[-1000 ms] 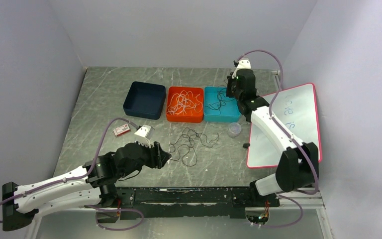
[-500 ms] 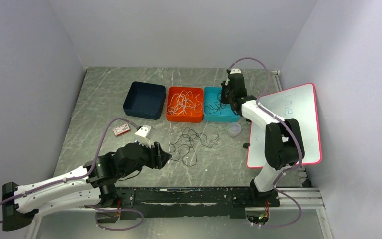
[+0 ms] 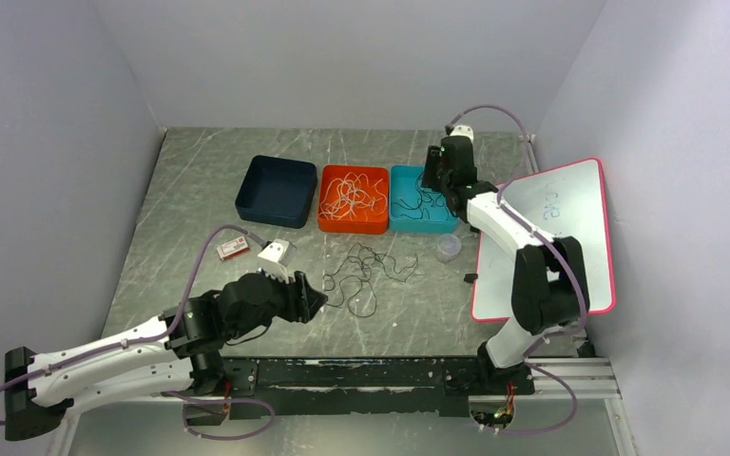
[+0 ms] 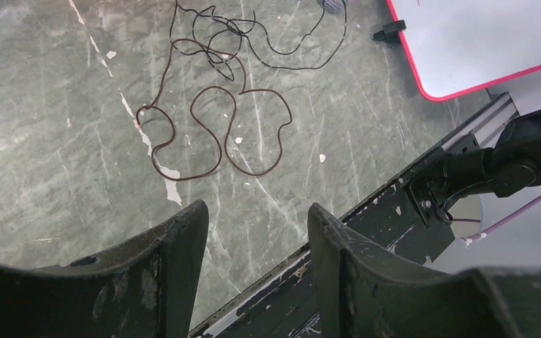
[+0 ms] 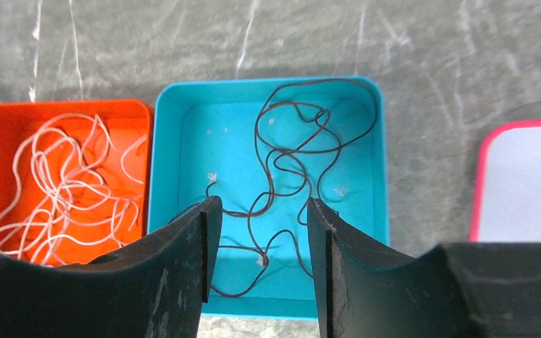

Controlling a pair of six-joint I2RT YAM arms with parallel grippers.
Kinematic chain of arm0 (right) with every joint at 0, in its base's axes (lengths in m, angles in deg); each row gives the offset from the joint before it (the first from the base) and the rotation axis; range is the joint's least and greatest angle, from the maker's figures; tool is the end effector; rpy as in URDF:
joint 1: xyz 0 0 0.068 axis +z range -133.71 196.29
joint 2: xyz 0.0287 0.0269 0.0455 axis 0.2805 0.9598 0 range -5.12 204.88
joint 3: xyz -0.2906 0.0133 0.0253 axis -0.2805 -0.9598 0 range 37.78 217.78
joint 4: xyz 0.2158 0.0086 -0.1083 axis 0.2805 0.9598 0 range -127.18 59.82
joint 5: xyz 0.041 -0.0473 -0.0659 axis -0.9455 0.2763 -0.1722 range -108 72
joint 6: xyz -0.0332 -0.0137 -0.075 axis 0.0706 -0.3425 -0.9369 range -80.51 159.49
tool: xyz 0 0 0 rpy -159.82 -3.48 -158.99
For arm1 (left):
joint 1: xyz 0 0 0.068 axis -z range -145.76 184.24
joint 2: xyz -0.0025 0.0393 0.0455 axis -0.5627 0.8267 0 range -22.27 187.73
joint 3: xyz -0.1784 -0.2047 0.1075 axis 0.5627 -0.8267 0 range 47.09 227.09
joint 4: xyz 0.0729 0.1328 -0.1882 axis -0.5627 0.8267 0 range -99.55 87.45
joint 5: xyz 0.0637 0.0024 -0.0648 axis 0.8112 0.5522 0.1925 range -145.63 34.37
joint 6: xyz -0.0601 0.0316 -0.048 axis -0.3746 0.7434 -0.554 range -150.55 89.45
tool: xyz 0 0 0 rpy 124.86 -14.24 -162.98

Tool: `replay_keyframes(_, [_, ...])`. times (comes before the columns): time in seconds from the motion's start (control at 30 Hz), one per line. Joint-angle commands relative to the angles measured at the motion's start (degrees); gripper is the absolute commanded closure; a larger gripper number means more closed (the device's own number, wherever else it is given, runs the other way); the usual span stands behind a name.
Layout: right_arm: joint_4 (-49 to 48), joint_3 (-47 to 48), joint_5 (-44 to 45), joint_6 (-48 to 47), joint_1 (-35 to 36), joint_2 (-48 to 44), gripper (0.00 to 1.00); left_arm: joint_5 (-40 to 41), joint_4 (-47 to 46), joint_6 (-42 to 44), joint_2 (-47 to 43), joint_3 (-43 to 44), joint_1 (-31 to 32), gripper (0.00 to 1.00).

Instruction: Untangle the cables

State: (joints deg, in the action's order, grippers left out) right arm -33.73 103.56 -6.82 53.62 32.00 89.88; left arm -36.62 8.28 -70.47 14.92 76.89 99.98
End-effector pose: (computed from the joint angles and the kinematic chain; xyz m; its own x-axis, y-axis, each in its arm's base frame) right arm 0.3806 0.0924 0.2610 -0.5305 0.0995 -0.8418 0.0215 0.9943 0.1040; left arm 0.0842 -0.1293 0.2550 -0.6097 -0.1238 -0.7829 0.4559 0.7532 -0.4741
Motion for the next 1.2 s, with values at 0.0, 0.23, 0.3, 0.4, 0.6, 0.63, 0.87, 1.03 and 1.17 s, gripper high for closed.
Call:
replay_keyframes(0.0, [-0.7,-1.3,4.5,-0.8,-0.4,-6.1,0.48,-0.4,-1.9,-0.7,0.5,-0.9,0.2,0.41])
replay_keyframes(0.23, [3.6,-4.9,-6.3,1.5,1.8,-14.9,0.48,0.7,-4.8,-2.4,1.4,-2.8,0.2,0.39])
replay_keyframes(0.3, [6.9,-5.4,-8.4,1.2,4.5,-16.5,0.48,1.2,-5.6,-3.0,1.7,-3.0,0.1,0.38])
replay_keyframes(0.4, [11.1,-7.1,-8.2,0.3,10.0,-19.0,0.48,1.9,-5.9,-2.9,3.4,-2.1,-0.7,0.36])
replay_keyframes(0.6, [17.2,-11.5,-15.6,-0.6,17.0,-23.1,0.49,-0.8,-6.6,-1.5,6.6,-0.8,-6.7,0.37])
replay_keyframes(0.63, [17.7,-12.3,-16.8,-0.7,18.1,-23.6,0.50,-1.4,-7.0,-1.5,6.5,-1.1,-7.4,0.37])
replay_keyframes(0.87, [14.3,-20.5,-20.0,3.6,24.5,-28.5,0.50,-3.3,-7.9,-1.9,5.5,-2.9,-8.6,0.38])
replay_keyframes(1.03, [6.1,-28.8,-17.9,6.7,28.6,-32.6,0.50,-3.6,-7.5,-2.7,4.3,-3.7,-8.6,0.39])
replay_keyframes(1.17, [0.4,-33.5,-17.2,5.8,30.0,-32.8,0.50,-3.5,-7.8,-3.5,2.7,-4.7,-8.6,0.39])
